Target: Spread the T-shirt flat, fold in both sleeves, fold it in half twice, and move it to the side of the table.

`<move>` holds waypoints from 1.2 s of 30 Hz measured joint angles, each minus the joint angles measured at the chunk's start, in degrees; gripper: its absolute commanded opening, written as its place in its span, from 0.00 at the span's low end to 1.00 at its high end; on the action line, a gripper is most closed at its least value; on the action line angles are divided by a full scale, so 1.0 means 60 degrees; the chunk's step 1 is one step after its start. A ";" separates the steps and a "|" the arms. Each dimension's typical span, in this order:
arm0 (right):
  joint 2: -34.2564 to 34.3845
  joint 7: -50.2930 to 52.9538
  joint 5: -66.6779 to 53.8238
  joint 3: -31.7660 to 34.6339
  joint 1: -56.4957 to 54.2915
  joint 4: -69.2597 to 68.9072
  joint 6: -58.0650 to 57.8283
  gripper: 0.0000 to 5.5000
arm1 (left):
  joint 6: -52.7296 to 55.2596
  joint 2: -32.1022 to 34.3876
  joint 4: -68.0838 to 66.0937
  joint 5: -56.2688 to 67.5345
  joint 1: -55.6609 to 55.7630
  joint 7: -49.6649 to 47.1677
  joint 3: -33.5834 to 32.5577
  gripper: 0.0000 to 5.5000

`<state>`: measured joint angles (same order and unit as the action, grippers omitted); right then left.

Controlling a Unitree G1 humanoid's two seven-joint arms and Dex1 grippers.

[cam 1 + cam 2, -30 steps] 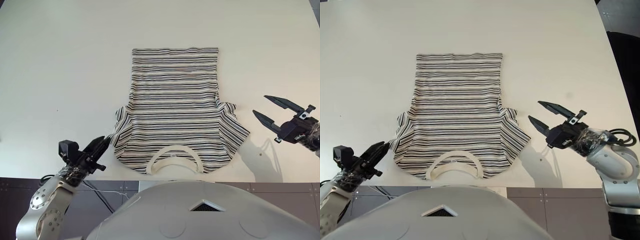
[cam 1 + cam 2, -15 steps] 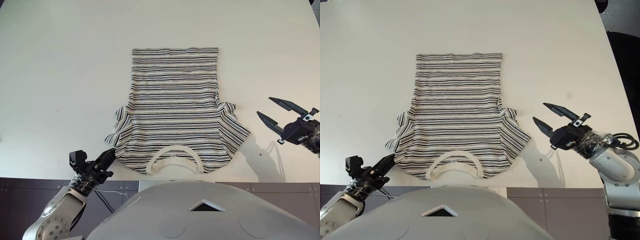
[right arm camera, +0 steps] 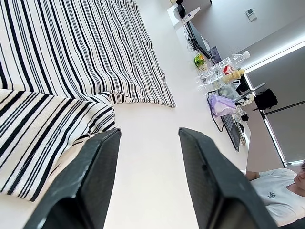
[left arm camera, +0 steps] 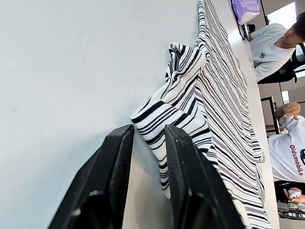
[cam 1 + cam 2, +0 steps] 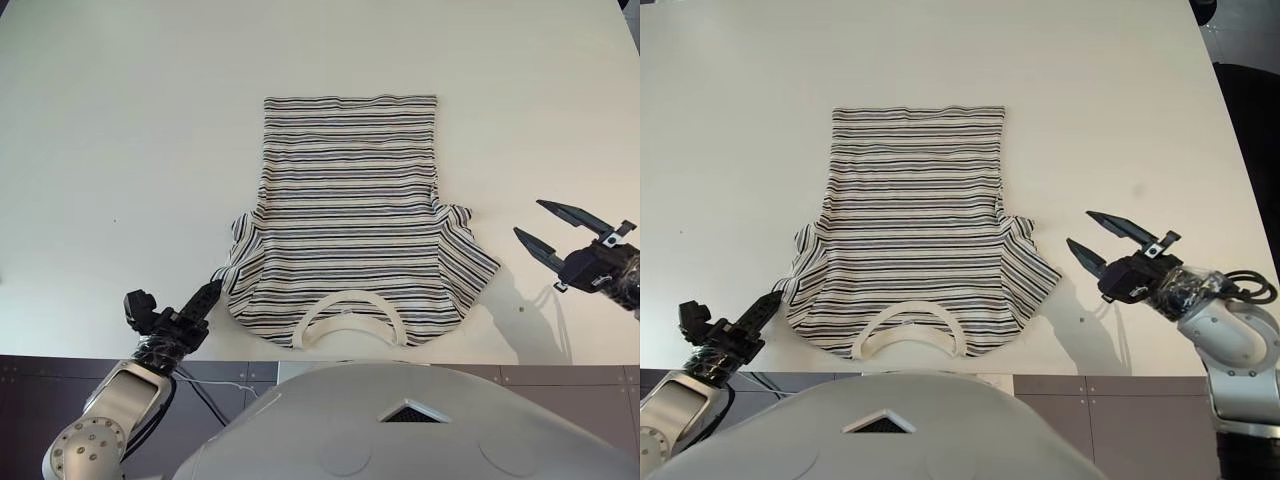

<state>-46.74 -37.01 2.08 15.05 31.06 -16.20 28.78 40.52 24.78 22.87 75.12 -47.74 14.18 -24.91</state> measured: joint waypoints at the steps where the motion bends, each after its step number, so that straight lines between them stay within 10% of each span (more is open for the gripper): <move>1: 0.0016 0.0000 0.0002 -0.0009 -0.0002 -0.0013 -0.0005 0.40 | 0.0065 -0.0060 0.0001 0.0004 0.0128 -0.0095 0.0016 0.22; 10: 0.0117 -0.0001 0.0107 -0.0022 0.0058 -0.0025 -0.0025 0.41 | 0.0492 -0.0359 -0.0103 0.0207 0.0631 -0.0696 -0.0005 0.03; 27: 0.0215 -0.0003 0.0371 -0.0299 -0.0009 -0.0077 -0.0100 0.41 | -0.0521 -0.0646 0.1729 -0.0741 0.0509 0.0224 -0.0584 0.03; 36: 0.0285 0.0007 0.0569 -0.0812 -0.0332 -0.0102 -0.0319 0.41 | -0.2033 -0.0024 0.3873 -0.4729 0.0586 0.1930 0.1542 0.03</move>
<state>-45.03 -36.97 5.49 10.17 29.06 -16.81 26.87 28.32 24.63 46.11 46.74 -44.22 25.76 -15.66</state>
